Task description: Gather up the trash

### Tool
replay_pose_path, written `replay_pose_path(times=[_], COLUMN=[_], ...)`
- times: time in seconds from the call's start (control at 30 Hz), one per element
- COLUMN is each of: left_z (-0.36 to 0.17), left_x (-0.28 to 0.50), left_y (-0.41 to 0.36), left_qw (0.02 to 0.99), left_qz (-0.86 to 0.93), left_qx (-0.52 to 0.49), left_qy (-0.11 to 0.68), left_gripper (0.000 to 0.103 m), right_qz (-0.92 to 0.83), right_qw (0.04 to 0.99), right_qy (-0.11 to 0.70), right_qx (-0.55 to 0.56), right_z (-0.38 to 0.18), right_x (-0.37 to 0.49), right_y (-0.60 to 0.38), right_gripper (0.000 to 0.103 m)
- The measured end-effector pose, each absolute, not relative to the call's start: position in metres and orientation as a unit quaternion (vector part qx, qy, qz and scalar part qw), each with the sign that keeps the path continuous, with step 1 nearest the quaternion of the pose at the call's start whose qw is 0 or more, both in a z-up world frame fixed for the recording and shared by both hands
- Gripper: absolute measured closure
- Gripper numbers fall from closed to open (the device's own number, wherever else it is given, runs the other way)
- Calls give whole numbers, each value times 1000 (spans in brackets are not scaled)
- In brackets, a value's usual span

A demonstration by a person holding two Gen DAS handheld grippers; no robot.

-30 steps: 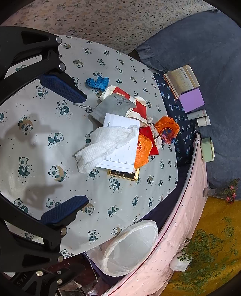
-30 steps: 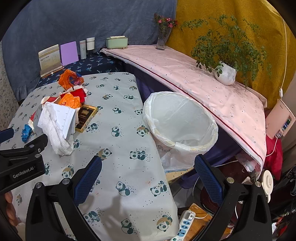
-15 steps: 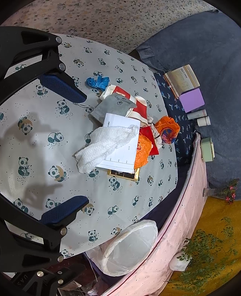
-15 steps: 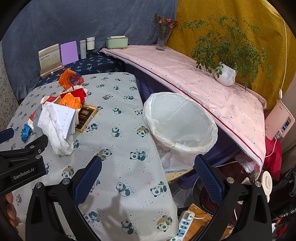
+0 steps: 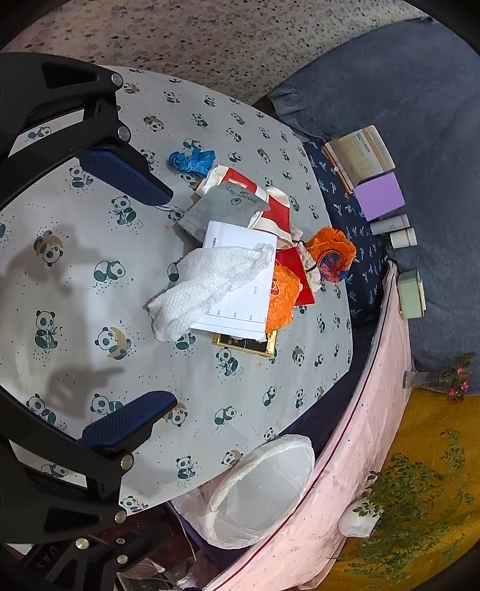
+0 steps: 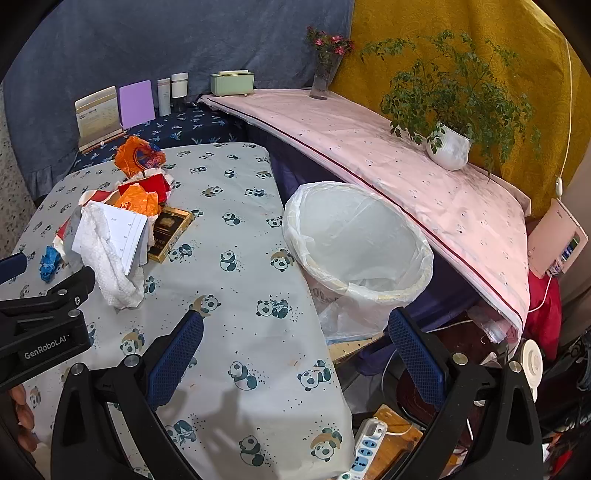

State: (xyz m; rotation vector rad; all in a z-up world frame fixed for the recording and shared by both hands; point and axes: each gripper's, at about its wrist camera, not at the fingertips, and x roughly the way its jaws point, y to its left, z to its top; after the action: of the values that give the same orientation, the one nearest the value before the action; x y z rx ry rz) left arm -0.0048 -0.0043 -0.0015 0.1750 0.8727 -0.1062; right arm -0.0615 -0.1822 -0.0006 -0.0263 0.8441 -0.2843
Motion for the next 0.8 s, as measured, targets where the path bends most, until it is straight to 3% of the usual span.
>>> replay_pose_path(times=[0.8], left_z=[-2], left_x=[-3], left_y=[-4], left_qw=[902], left_qz=[-52], left_qx=[84], left_qy=[420], left_gripper=[7], right_qz=[-142], right_qw=[902], right_qy=[407], right_qx=[-15], right_z=[0], right_x=[-59], right_y=[-184], right_gripper=[7])
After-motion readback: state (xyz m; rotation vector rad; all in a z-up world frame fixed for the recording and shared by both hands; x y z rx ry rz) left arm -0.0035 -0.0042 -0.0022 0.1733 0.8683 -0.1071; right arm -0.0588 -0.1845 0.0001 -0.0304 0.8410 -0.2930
